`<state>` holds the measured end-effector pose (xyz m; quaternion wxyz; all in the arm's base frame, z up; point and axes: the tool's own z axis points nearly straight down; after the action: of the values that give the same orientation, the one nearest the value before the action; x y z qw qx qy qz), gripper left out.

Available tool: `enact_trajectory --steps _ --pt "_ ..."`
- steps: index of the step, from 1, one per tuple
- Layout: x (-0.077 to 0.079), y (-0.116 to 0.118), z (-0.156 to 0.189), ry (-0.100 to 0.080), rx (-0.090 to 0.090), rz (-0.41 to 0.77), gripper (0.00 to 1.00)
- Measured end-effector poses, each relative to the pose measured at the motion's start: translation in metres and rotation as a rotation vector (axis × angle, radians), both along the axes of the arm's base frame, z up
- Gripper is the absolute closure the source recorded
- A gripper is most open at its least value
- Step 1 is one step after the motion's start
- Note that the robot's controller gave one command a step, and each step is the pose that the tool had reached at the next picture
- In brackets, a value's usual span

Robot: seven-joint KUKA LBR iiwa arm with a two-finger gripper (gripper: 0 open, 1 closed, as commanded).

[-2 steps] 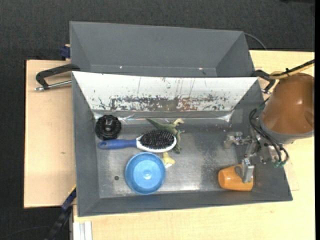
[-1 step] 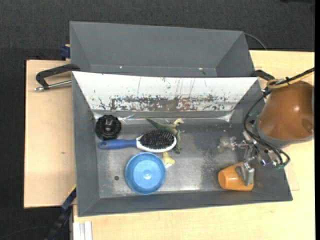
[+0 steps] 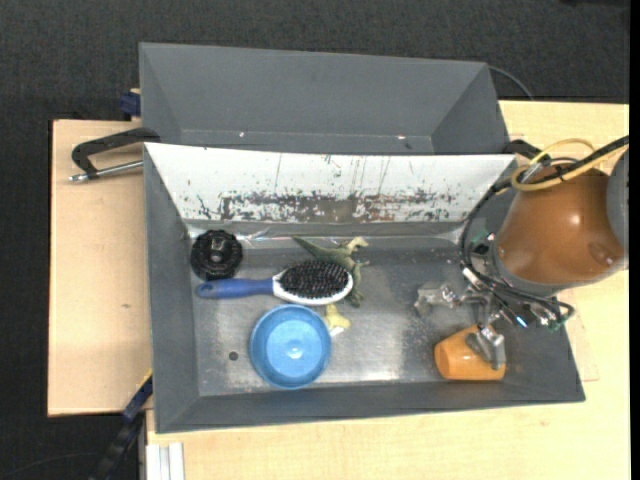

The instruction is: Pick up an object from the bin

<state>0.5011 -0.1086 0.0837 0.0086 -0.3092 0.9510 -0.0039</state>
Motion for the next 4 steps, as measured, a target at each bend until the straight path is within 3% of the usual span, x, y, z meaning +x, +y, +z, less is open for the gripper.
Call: enact_trajectory --steps 1,2,3,4 --pt "0.016 -0.012 -0.001 -0.012 -0.024 0.82 0.0" --pt "-0.002 -0.019 -0.007 -0.013 -0.014 1.02 0.0" --pt "0.005 0.046 0.028 0.007 -0.007 0.997 0.0" --pt "-0.002 0.057 -0.007 0.012 -0.012 1.689 0.0"
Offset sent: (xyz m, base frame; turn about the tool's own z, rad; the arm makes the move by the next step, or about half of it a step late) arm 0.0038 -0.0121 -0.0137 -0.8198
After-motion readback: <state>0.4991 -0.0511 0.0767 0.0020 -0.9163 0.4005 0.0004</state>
